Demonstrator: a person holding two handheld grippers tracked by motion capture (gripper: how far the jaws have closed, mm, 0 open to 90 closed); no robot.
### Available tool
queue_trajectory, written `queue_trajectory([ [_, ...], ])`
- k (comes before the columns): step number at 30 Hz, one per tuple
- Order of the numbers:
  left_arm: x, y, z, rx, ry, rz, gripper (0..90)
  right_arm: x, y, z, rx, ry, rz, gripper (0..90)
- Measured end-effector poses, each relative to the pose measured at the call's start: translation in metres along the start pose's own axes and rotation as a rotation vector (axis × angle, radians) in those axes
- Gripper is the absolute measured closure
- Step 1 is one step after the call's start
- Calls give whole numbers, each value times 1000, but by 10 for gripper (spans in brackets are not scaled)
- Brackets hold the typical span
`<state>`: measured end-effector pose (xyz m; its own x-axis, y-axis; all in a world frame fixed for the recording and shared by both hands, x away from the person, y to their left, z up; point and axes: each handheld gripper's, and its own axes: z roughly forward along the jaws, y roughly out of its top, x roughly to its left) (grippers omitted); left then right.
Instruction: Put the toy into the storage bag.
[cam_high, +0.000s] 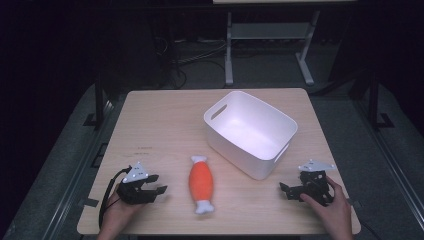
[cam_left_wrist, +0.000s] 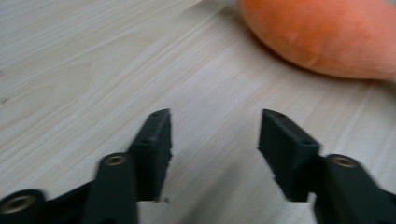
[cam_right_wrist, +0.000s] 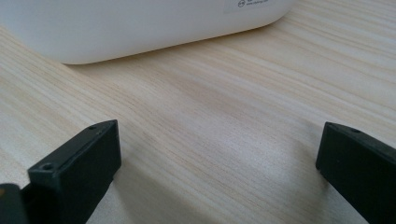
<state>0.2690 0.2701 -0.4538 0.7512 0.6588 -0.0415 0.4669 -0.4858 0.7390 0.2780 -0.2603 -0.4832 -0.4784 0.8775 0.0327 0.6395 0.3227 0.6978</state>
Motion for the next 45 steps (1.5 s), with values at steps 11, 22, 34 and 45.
queue_trajectory([
  [11, -10, 22, -7, 92, -114, 19, 897, 0, 0, 0, 0, 0, -1, 0],
  [22, -22, 44, -7, 128, -177, 54, 897, 0, 0, 0, -1, 0, -3, 0],
  [34, -42, 70, 5, 152, -234, 112, 898, 0, 0, 0, -1, 0, -2, 0],
  [45, -60, 88, 17, 164, -278, 147, 898, 0, 0, 0, -1, 0, -3, 0],
])
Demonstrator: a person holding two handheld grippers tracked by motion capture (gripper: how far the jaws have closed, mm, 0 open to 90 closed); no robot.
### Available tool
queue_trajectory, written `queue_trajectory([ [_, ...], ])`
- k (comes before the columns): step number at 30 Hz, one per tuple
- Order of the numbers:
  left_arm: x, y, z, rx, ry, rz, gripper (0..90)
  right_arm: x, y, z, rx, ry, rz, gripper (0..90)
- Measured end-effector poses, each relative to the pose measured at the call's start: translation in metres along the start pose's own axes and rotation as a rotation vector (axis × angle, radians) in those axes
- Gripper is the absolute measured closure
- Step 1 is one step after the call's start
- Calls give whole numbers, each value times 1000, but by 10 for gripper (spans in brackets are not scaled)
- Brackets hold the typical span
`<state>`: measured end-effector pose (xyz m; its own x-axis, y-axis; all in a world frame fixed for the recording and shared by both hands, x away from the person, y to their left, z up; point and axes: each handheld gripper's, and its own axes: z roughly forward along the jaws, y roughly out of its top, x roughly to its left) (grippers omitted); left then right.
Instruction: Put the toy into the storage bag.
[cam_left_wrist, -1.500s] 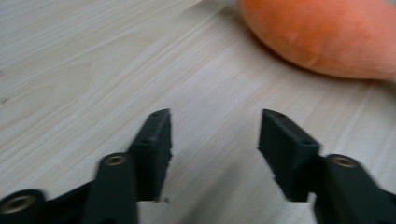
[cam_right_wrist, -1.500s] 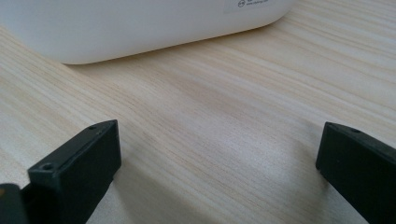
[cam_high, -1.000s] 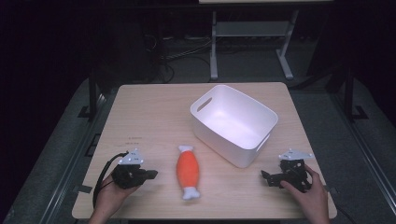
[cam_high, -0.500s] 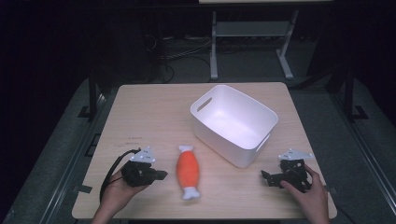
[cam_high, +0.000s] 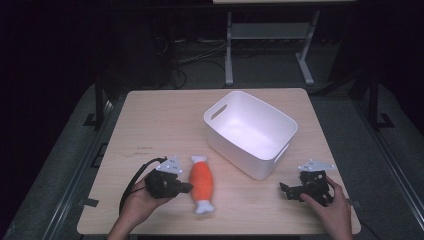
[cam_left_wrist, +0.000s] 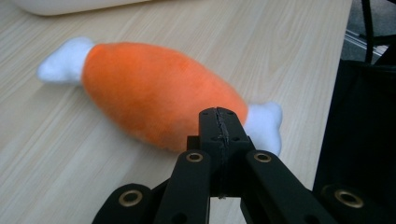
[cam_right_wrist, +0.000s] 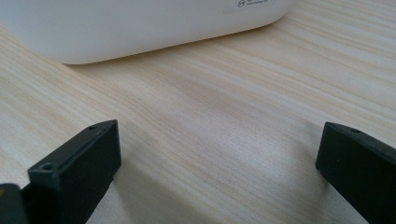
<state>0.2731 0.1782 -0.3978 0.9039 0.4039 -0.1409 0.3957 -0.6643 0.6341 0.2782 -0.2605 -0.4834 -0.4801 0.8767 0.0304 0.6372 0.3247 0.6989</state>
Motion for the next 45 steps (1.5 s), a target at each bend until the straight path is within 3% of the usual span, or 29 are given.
queue_trajectory([
  [20, -22, 26, 41, 55, -87, 74, 899, 0, 0, 0, 0, 0, 1, 0],
  [34, -28, 25, 71, 135, -74, 81, 899, 0, 0, 0, 0, 0, 0, 0],
  [45, -29, 18, 73, 160, -71, 72, 899, 0, 0, 0, 0, 0, 1, 0],
])
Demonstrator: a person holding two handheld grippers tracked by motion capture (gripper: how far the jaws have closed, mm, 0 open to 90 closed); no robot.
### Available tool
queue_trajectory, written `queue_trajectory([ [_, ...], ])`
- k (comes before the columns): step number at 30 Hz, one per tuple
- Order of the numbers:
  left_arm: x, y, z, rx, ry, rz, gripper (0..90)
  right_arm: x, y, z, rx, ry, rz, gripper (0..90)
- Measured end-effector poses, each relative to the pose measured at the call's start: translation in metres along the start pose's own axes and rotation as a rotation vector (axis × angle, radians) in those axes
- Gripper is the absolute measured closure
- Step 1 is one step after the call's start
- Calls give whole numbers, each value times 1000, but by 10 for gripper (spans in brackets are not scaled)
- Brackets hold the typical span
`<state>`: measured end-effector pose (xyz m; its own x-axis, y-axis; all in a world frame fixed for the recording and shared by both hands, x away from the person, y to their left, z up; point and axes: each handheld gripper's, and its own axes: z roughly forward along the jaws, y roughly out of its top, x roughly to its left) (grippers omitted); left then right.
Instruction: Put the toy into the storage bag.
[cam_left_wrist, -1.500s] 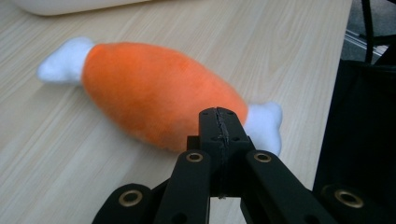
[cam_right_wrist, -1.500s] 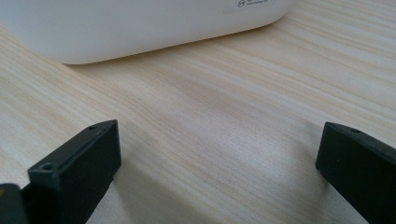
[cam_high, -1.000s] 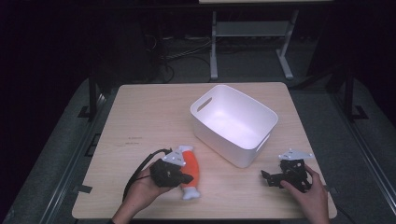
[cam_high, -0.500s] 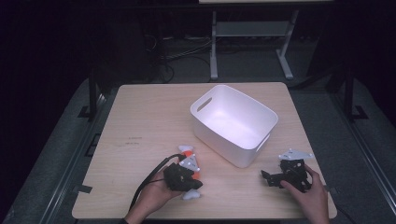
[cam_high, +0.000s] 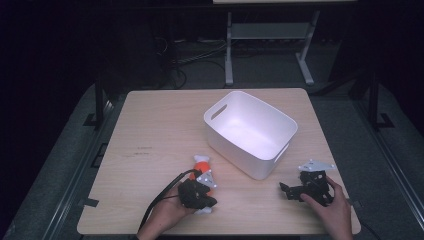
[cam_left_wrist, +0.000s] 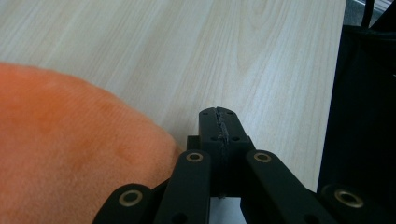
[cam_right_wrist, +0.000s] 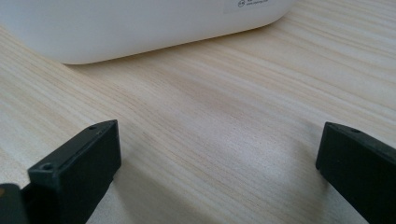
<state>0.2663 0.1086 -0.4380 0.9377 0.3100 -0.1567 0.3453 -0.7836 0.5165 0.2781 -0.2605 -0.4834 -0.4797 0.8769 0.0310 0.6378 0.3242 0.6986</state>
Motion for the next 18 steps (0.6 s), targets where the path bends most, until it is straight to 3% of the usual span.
queue_trajectory([
  [18, 7, -22, -16, -6, 32, -53, 899, 0, 0, 0, 0, 0, 0, 0],
])
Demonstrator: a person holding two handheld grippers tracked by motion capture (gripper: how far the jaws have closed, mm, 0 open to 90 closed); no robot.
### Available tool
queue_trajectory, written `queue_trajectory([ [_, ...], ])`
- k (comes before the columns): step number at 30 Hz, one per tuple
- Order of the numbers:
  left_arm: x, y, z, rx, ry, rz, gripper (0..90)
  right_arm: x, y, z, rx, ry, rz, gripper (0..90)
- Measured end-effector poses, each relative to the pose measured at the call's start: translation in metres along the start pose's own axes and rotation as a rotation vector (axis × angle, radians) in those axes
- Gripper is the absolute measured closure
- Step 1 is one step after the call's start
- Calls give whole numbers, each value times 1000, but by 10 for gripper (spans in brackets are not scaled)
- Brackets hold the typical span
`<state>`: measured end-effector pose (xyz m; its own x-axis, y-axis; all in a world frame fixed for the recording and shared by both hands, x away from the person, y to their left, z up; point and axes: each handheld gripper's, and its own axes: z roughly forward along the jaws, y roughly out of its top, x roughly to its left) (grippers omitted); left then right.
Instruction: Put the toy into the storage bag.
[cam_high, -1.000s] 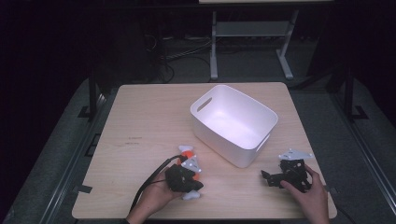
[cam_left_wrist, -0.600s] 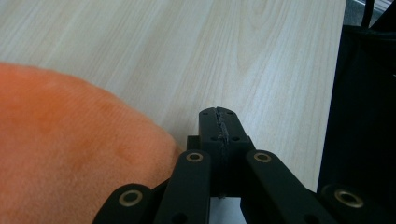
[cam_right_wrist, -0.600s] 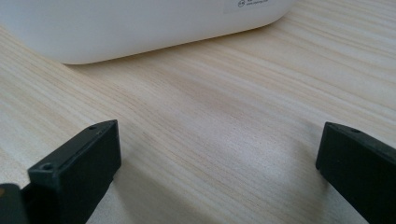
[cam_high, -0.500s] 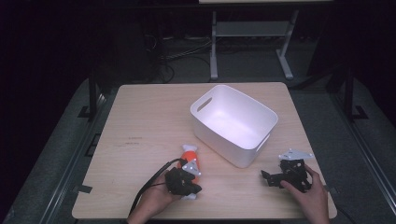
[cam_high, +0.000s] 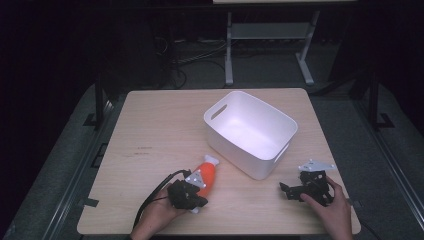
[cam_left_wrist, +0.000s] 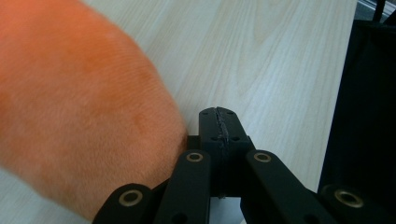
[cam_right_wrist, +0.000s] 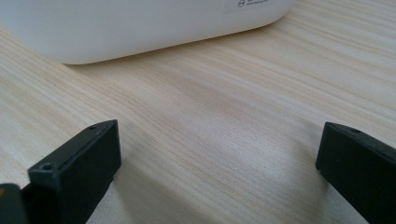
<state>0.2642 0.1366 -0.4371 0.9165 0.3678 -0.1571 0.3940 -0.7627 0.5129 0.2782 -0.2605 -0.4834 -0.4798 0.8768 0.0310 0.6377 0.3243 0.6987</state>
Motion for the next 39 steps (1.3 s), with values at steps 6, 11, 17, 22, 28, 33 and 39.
queue_trajectory([
  [6, 5, -10, -10, -9, 25, -28, 899, 0, 0, 0, 0, 0, 0, 0],
  [11, 10, -18, -17, -15, 42, -45, 899, 0, 0, 0, 0, 0, 0, 0],
  [17, 16, -26, -27, -19, 64, -63, 899, 0, 0, 0, 0, 0, 0, 0],
  [22, 20, -33, -35, -32, 83, -82, 899, 0, 0, 0, 0, 0, 0, 0],
  [28, 21, -35, -41, -51, 89, -98, 898, 0, 0, 0, 0, 0, 0, 0],
  [33, 19, -28, -49, -76, 82, -90, 888, 0, 0, 0, 0, 0, 0, 0],
  [39, 20, -17, -58, -79, 97, -85, 736, 0, 0, 0, 0, 0, 0, 0],
])
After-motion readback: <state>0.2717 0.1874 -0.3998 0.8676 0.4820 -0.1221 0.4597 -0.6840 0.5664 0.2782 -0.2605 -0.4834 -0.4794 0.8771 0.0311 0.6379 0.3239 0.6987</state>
